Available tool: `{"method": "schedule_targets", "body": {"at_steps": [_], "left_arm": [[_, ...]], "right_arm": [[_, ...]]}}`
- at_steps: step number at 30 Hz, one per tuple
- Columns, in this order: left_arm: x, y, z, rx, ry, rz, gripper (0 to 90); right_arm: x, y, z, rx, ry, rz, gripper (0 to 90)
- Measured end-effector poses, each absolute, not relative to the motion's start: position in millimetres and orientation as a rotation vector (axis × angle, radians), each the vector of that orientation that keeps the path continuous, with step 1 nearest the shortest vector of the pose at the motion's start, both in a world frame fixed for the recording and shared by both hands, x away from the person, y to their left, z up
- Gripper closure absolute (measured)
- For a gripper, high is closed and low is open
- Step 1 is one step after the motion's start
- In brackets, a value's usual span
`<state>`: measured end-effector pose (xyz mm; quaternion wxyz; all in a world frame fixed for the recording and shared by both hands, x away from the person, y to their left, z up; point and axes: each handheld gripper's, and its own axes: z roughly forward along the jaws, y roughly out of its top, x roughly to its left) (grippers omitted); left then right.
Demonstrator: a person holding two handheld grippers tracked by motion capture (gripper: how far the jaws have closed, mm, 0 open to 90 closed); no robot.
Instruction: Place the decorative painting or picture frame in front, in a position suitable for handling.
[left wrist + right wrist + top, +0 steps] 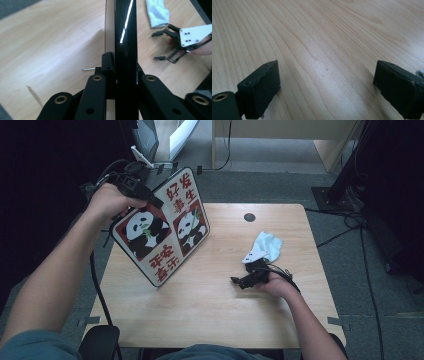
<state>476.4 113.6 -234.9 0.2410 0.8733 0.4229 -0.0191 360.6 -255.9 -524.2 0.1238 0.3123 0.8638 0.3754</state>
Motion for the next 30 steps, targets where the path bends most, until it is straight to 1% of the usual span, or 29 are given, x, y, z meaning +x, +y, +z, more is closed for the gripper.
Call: {"method": "schedule_targets", "body": {"at_steps": [2, 6, 9, 16, 18, 24, 27, 28, 29, 30], "left_arm": [[471, 109, -237, 2.381, 1.173, -0.080, 81.6], [461, 98, -238, 2.389, 1.108, -0.102, 81.4], [460, 92, -242, 2.387, 1.104, -0.114, 81.3], [466, 79, -245, 2.390, 1.121, -0.130, 81.1], [470, 78, -247, 2.384, 1.150, -0.137, 81.1], [474, 81, -248, 2.359, 1.162, -0.156, 80.3], [474, 82, -248, 2.359, 1.154, -0.144, 78.7], [474, 82, -248, 2.346, 1.152, -0.144, 75.1], [474, 84, -247, 2.331, 1.152, -0.153, 75.1], [474, 85, -247, 2.316, 1.149, -0.165, 72.4]], "right_arm": [[361, -256, -524, 0.911, 2.519, 1.094, 7.0], [361, -256, -524, 0.911, 2.519, 1.094, 7.0], [361, -256, -524, 0.911, 2.519, 1.094, 7.0], [361, -256, -524, 0.911, 2.519, 1.094, 7.0], [361, -256, -524, 0.911, 2.519, 1.095, 7.1], [361, -256, -524, 0.911, 2.519, 1.094, 7.1], [361, -256, -524, 0.911, 2.519, 1.094, 7.1], [361, -256, -524, 0.911, 2.519, 1.094, 7.0], [361, -256, -524, 0.911, 2.519, 1.094, 7.0], [361, -256, -524, 0.911, 2.519, 1.094, 7.0]]}}
